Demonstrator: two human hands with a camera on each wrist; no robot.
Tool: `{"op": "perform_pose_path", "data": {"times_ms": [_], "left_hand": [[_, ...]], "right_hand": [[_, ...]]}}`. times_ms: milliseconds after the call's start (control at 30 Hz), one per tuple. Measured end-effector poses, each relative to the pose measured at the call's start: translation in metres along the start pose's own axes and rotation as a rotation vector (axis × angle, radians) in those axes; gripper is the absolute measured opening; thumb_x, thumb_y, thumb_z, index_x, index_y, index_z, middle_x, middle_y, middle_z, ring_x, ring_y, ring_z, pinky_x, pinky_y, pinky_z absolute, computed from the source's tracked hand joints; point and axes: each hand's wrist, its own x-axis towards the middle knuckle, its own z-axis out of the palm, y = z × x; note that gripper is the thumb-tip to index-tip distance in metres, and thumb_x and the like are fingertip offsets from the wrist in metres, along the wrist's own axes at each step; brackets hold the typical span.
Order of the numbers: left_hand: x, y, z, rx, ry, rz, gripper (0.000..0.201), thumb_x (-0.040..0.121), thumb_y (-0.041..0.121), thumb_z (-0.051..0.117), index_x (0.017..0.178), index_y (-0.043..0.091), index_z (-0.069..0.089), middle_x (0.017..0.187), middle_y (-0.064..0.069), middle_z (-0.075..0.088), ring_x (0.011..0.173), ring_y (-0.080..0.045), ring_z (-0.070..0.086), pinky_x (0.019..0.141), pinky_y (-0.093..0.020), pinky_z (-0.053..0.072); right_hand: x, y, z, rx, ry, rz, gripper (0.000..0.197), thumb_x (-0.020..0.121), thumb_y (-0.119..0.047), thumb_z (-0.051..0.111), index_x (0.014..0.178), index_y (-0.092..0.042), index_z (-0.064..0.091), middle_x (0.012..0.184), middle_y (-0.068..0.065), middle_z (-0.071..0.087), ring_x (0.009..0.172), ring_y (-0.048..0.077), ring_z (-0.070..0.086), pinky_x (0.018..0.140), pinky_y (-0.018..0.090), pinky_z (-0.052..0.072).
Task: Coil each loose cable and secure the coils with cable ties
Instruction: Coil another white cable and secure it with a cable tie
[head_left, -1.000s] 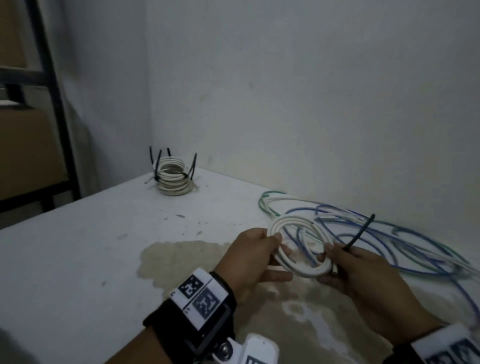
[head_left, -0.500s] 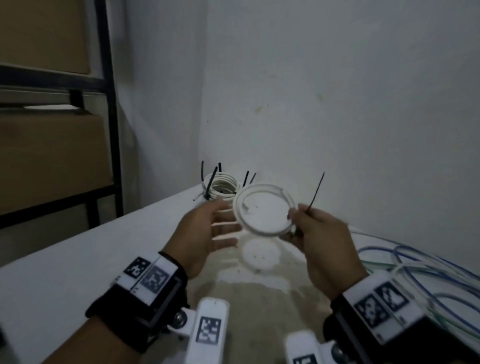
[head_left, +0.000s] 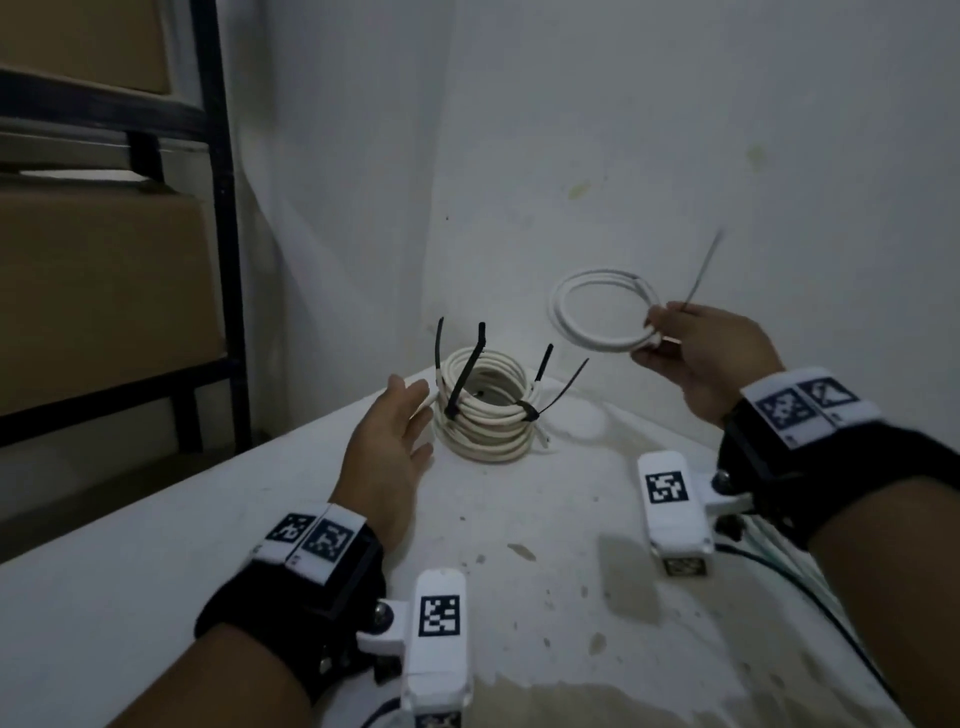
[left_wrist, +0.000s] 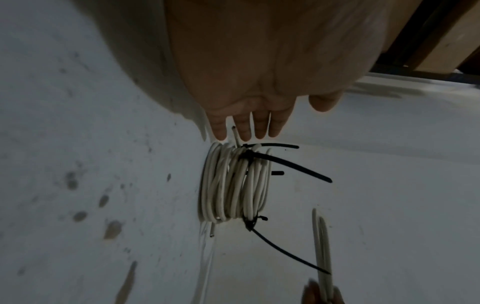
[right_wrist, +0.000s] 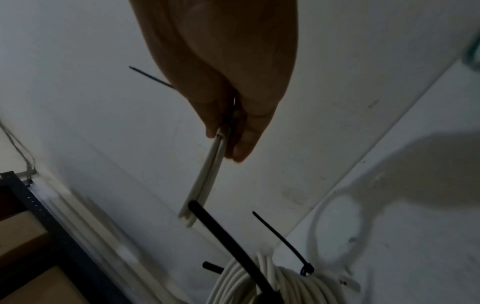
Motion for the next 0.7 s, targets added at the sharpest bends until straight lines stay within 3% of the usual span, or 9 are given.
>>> {"op": "perform_pose_path", "data": {"times_ms": [133,367,567,700], "left_hand": [[0.003,-0.003,-0.005,-0.035,-0.057,-0.022,0.054,0.097,0.052,0.032,0.13,0.017,0.056,0.131,0.006,0.06,0.124,-0.01,0.048,0.109,-0.037,0.029],[0.005,-0.004,-0.007,-0.027,-0.135,-0.038,0.059,0.093,0.058,0.031,0.129,0.02,0.057,0.129,0.009,0.061,0.126,-0.008,0.048,0.113,-0.042,0.024],[0.005,-0.007,-0.006,0.017,-0.145,-0.022,0.057,0.094,0.057,0.028,0.123,0.021,0.061,0.126,0.012,0.063,0.124,-0.007,0.048,0.114,-0.044,0.022],[0.006,-0.008,-0.008,0.044,-0.171,-0.018,0.06,0.094,0.058,0.028,0.131,0.02,0.057,0.13,0.012,0.06,0.126,-0.006,0.047,0.114,-0.044,0.022]], "right_hand": [[0.012,0.021,0.025,-0.114,-0.202,0.121,0.003,0.09,-0.002,0.058,0.086,-0.001,0.058,0.074,0.012,0.06,0.044,0.015,0.06,0.048,0.025,0.055],[0.015,0.041,0.036,-0.168,-0.387,0.211,0.006,0.089,-0.002,0.058,0.083,-0.002,0.061,0.075,0.011,0.061,0.05,0.014,0.062,0.051,0.024,0.055],[0.007,0.045,0.043,-0.137,-0.381,0.248,0.006,0.086,0.001,0.061,0.079,0.002,0.061,0.069,0.013,0.061,0.047,0.016,0.061,0.047,0.024,0.054],[0.005,0.048,0.049,-0.123,-0.39,0.281,0.006,0.085,0.001,0.062,0.08,0.004,0.061,0.066,0.012,0.063,0.05,0.017,0.061,0.052,0.027,0.058]]}}
